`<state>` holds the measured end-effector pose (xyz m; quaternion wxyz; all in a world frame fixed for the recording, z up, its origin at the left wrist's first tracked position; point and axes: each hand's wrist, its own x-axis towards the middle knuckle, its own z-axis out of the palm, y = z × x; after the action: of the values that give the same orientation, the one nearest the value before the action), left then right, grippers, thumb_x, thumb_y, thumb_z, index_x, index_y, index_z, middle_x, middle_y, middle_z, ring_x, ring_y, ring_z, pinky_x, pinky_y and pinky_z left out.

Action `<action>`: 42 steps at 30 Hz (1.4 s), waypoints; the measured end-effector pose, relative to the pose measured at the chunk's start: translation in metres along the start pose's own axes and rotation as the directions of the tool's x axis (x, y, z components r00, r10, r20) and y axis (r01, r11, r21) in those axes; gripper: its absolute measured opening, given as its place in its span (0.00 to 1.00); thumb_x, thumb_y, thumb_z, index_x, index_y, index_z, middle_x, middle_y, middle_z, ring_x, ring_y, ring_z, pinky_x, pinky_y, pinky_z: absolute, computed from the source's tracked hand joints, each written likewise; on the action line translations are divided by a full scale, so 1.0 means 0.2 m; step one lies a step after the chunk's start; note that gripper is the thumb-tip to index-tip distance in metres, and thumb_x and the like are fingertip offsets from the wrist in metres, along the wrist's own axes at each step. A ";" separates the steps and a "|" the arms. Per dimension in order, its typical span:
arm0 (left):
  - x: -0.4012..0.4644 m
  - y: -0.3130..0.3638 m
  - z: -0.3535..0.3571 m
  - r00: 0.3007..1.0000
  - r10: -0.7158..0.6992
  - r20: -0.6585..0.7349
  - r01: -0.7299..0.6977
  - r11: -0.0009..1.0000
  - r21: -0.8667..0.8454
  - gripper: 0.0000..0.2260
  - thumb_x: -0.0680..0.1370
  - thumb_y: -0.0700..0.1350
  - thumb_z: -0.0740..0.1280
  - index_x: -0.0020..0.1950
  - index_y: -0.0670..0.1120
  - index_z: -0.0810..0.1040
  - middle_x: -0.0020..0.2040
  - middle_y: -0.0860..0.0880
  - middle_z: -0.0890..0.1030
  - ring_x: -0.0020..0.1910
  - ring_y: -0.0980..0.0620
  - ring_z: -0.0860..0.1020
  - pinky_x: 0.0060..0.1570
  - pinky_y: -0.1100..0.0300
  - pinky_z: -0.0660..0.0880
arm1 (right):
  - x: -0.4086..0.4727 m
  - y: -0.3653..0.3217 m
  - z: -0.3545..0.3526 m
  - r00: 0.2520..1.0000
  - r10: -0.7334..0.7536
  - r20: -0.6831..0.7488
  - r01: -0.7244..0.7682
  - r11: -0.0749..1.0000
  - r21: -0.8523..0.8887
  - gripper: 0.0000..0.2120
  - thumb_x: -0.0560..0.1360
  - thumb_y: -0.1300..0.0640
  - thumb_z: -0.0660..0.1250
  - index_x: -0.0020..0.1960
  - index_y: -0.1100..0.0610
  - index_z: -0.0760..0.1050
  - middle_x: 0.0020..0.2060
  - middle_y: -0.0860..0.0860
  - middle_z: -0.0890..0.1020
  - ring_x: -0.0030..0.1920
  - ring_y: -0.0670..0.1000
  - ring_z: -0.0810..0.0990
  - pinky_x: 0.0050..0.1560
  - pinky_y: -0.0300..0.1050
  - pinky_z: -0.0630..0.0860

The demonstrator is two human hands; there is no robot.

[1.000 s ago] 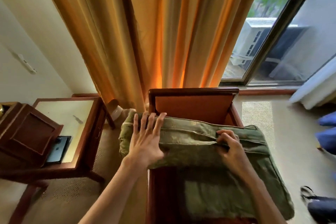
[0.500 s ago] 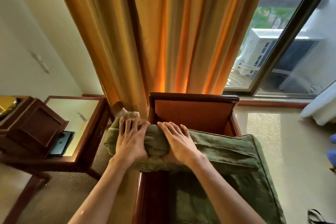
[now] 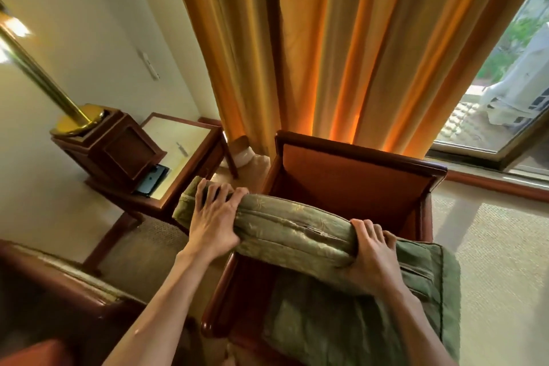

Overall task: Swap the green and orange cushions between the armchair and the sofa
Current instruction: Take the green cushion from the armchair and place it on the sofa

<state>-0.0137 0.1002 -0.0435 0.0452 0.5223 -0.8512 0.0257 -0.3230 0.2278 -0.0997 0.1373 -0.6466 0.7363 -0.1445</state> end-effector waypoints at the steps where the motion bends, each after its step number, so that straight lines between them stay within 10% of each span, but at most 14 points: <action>1: -0.03 0.00 0.00 1.000 -0.019 0.004 0.019 1.000 -0.005 0.42 0.59 0.57 0.78 0.70 0.54 0.67 0.62 0.50 0.72 0.69 0.45 0.65 0.77 0.44 0.40 | 0.00 0.00 0.00 1.000 -0.029 -0.002 0.029 1.000 0.003 0.47 0.57 0.22 0.67 0.67 0.49 0.65 0.56 0.45 0.71 0.56 0.50 0.69 0.62 0.53 0.64; 12: -0.54 -0.05 -0.04 0.975 -0.209 -0.081 0.201 0.975 -0.097 0.38 0.58 0.55 0.81 0.64 0.57 0.71 0.58 0.55 0.76 0.62 0.49 0.70 0.69 0.48 0.55 | -0.02 -0.24 -0.11 0.962 -0.258 0.088 0.259 0.966 0.003 0.39 0.50 0.26 0.62 0.53 0.48 0.71 0.45 0.41 0.71 0.51 0.50 0.73 0.51 0.51 0.64; 25: -1.85 -0.65 -0.26 0.824 -0.539 -0.173 0.521 0.842 -0.142 0.38 0.55 0.66 0.79 0.62 0.56 0.76 0.55 0.55 0.80 0.56 0.48 0.75 0.62 0.42 0.65 | -0.42 -1.35 0.03 0.752 -0.620 0.224 0.634 0.773 0.008 0.33 0.54 0.30 0.68 0.53 0.44 0.67 0.47 0.38 0.71 0.52 0.44 0.71 0.55 0.51 0.64; 33: -3.00 -1.16 -0.48 0.601 -0.785 -0.147 0.788 0.613 -0.052 0.44 0.49 0.72 0.78 0.61 0.55 0.78 0.53 0.54 0.81 0.54 0.46 0.76 0.54 0.46 0.67 | -0.74 -2.44 0.53 0.416 -0.799 0.435 0.851 0.510 0.123 0.44 0.53 0.28 0.73 0.64 0.45 0.68 0.52 0.36 0.69 0.57 0.45 0.70 0.61 0.51 0.63; 42: -3.81 -1.43 -0.68 0.248 -0.943 -0.223 0.962 0.267 -0.059 0.48 0.48 0.75 0.74 0.64 0.55 0.75 0.51 0.54 0.75 0.56 0.47 0.71 0.59 0.46 0.61 | -0.99 -3.55 0.83 0.018 -0.930 0.366 0.972 0.102 0.211 0.44 0.51 0.32 0.78 0.60 0.50 0.68 0.51 0.41 0.72 0.56 0.47 0.69 0.60 0.53 0.65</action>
<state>0.5916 0.6585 0.0112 0.1192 0.9251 -0.3499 0.0870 0.4150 0.3322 0.0289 0.1244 -0.9895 0.0704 -0.0217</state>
